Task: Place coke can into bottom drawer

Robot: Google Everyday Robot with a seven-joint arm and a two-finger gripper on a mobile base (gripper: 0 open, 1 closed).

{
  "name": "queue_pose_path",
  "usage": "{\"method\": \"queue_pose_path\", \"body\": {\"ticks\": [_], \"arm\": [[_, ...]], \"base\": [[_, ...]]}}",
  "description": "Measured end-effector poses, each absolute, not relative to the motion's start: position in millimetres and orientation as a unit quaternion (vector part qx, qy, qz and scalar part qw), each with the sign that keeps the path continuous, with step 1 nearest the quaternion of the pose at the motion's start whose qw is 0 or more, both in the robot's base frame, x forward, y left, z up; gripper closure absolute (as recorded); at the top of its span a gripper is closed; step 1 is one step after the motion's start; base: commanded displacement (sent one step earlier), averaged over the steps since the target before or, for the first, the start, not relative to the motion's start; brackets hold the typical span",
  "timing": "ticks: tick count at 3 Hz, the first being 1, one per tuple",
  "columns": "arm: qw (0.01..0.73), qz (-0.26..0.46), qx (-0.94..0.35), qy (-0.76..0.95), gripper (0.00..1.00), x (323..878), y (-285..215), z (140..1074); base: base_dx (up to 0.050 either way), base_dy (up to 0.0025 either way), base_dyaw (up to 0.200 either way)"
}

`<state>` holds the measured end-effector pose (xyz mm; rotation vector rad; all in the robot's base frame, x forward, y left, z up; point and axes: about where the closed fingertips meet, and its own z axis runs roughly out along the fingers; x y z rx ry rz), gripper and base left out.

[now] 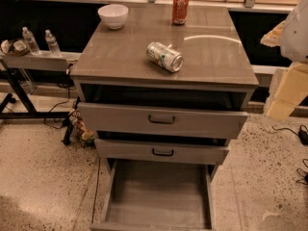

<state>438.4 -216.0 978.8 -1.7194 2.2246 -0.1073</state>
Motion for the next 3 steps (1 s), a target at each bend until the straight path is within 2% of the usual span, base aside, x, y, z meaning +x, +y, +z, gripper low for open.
{"method": "queue_pose_path", "body": {"ticks": [2, 3], "arm": [[0.174, -0.033, -0.6, 0.78, 0.0, 454, -216, 977], [0.198, -0.021, -0.59, 0.783, 0.0, 507, -214, 968]], "base": [[0.0, 0.0, 0.0], [0.0, 0.0, 0.0]]}}
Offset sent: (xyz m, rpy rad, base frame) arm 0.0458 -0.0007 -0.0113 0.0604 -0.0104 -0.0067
